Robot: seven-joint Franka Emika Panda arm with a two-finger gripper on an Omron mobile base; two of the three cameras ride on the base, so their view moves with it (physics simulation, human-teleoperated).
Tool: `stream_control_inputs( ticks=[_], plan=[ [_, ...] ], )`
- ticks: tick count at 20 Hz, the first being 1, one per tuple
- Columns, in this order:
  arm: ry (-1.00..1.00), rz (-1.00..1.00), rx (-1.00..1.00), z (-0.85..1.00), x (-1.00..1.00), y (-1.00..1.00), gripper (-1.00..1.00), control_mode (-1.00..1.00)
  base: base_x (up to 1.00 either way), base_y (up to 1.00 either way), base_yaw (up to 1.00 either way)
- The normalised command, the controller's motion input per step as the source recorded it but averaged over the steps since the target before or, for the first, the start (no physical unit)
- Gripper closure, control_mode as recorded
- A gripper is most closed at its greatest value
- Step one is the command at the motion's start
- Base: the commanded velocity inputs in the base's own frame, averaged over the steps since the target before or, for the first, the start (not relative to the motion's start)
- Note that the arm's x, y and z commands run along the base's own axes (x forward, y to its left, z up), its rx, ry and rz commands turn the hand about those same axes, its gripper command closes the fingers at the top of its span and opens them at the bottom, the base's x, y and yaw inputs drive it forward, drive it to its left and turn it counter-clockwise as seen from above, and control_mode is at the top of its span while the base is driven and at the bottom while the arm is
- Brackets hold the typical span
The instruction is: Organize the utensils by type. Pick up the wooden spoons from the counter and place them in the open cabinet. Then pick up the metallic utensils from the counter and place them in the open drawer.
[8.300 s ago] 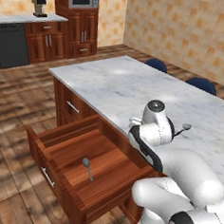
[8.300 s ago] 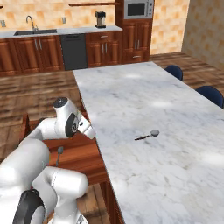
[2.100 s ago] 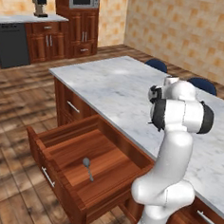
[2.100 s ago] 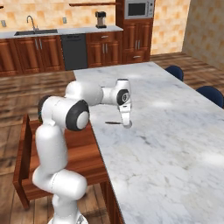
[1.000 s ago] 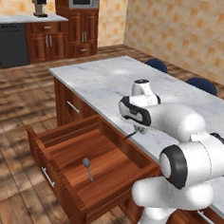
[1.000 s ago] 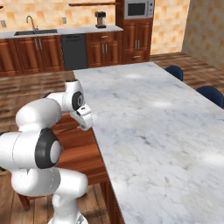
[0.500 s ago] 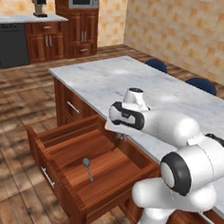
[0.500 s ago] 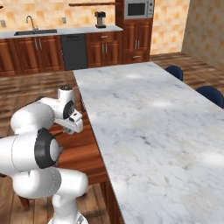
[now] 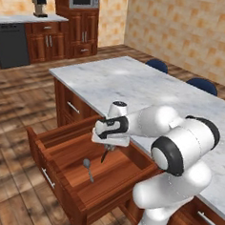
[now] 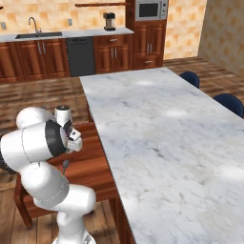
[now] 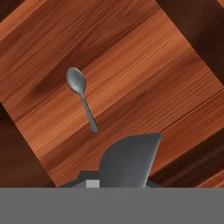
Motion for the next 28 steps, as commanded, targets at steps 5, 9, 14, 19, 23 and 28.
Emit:
stream_control_inputs(
  ticks=[5,9,14,19,23,28],
  plan=[
    [0.07,0.0,-0.06,-0.54,0.19,0.2,1.0,-1.0,0.0,0.0,0.0],
    [0.04,0.0,-0.07,-0.47,0.01,0.13,1.0,-1.0,0.0,0.0,0.0],
    [0.07,0.0,-0.04,-0.45,0.02,0.09,1.0,-1.0,0.0,0.0,0.0],
    [0.11,-0.03,-0.01,-0.47,0.16,0.07,1.0,-1.0,0.0,0.0,0.0],
    [0.02,-0.04,-0.03,-0.49,0.09,0.01,1.0,-1.0,0.0,0.0,0.0],
    [0.0,-0.07,-0.07,-0.39,0.11,0.1,1.0,-1.0,0.0,0.0,0.0]
  ],
)
